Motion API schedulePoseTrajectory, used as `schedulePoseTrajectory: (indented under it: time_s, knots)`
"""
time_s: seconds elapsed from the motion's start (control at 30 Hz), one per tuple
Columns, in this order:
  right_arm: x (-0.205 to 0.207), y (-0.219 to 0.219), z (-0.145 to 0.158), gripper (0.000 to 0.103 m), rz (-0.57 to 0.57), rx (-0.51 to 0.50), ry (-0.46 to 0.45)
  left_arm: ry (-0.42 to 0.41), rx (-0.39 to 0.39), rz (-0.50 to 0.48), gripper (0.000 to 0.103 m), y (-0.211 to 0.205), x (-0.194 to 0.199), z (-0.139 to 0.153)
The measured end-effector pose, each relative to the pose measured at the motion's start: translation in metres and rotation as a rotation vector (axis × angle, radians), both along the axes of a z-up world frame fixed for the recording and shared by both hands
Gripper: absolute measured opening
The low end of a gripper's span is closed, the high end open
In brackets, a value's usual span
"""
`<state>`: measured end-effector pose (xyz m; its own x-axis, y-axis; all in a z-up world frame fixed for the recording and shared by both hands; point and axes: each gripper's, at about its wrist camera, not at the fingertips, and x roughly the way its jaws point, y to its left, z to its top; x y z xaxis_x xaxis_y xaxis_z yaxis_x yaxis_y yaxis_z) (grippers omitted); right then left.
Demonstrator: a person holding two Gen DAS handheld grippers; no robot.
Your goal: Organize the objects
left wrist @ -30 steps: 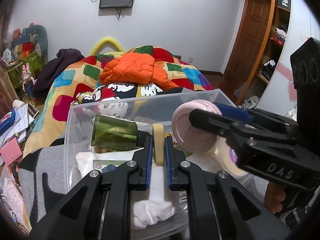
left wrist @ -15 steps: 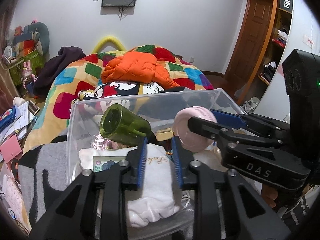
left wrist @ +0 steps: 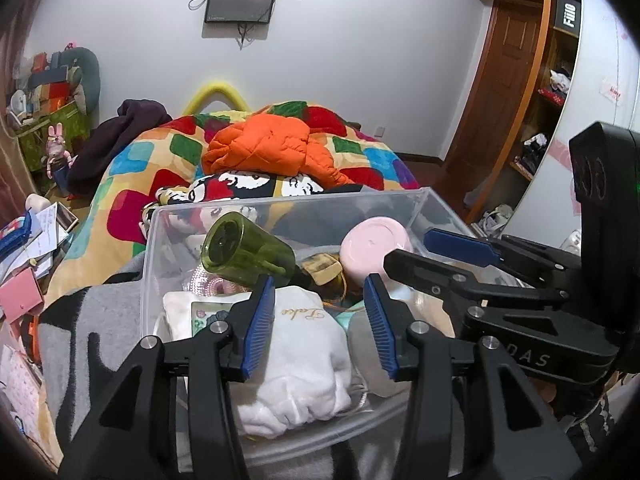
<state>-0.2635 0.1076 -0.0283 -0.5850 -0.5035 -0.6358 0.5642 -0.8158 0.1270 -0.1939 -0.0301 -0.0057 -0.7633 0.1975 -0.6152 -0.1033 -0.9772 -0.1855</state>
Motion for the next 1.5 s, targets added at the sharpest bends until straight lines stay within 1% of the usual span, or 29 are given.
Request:
schedulePoseTrajectory:
  time_s: [0.13, 0.37, 0.5, 0.53, 0.57, 0.6, 0.63, 0.67, 0.7, 0.8, 0.87, 0.9, 1.0, 1.07, 1.13, 1.17, 1.3, 1.5]
  knots:
    - [0.006, 0.006, 0.004, 0.051, -0.003, -0.007, 0.011, 0.013, 0.002, -0.003, 0.048, 0.001, 0.005, 0.004]
    - [0.021, 0.015, 0.014, 0.053, -0.006, -0.01, 0.037, 0.039, 0.007, 0.007, 0.05, 0.001, 0.017, 0.013]
    - [0.03, 0.018, 0.021, 0.054, -0.002, 0.008, 0.062, 0.066, -0.005, 0.032, 0.05, -0.001, 0.028, 0.021]
    - [0.033, 0.018, 0.023, 0.055, -0.004, 0.012, 0.073, 0.074, -0.009, 0.041, 0.051, -0.002, 0.031, 0.023]
    - [0.037, 0.019, 0.026, 0.057, -0.007, 0.017, 0.085, 0.08, -0.011, 0.049, 0.052, -0.003, 0.033, 0.024]
    - [0.041, 0.02, 0.028, 0.061, -0.009, 0.02, 0.098, 0.086, -0.014, 0.056, 0.053, -0.003, 0.036, 0.026]
    - [0.044, 0.021, 0.03, 0.065, -0.012, 0.022, 0.11, 0.094, -0.016, 0.063, 0.057, -0.004, 0.039, 0.028]
    - [0.049, 0.022, 0.033, 0.067, -0.015, 0.023, 0.125, 0.1, -0.014, 0.066, 0.059, -0.004, 0.042, 0.03]
    - [0.052, 0.023, 0.035, 0.069, -0.016, 0.023, 0.136, 0.106, -0.012, 0.066, 0.06, -0.005, 0.046, 0.031]
    - [0.062, 0.025, 0.04, 0.072, -0.017, 0.03, 0.156, 0.12, -0.02, 0.073, 0.061, -0.005, 0.053, 0.036]
    - [0.066, 0.027, 0.044, 0.079, -0.026, 0.033, 0.168, 0.134, -0.029, 0.085, 0.07, -0.004, 0.059, 0.04]
    - [0.069, 0.028, 0.045, 0.083, -0.032, 0.031, 0.174, 0.142, -0.032, 0.091, 0.072, -0.004, 0.062, 0.041]
    - [0.077, 0.034, 0.05, 0.083, -0.038, 0.019, 0.183, 0.159, -0.038, 0.106, 0.078, -0.003, 0.072, 0.046]
    - [0.08, 0.037, 0.051, 0.085, -0.037, 0.009, 0.175, 0.164, -0.03, 0.108, 0.086, -0.003, 0.077, 0.048]
    - [0.085, 0.039, 0.051, 0.091, -0.035, 0.003, 0.171, 0.173, -0.031, 0.116, 0.092, -0.004, 0.083, 0.049]
    - [0.087, 0.039, 0.051, 0.092, -0.037, 0.001, 0.173, 0.178, -0.037, 0.121, 0.094, -0.004, 0.086, 0.05]
    - [0.1, 0.042, 0.052, 0.101, -0.046, 0.004, 0.202, 0.186, -0.056, 0.136, 0.096, -0.002, 0.094, 0.052]
    - [0.115, 0.043, 0.055, 0.102, -0.047, 0.005, 0.232, 0.176, -0.056, 0.166, 0.097, -0.003, 0.104, 0.05]
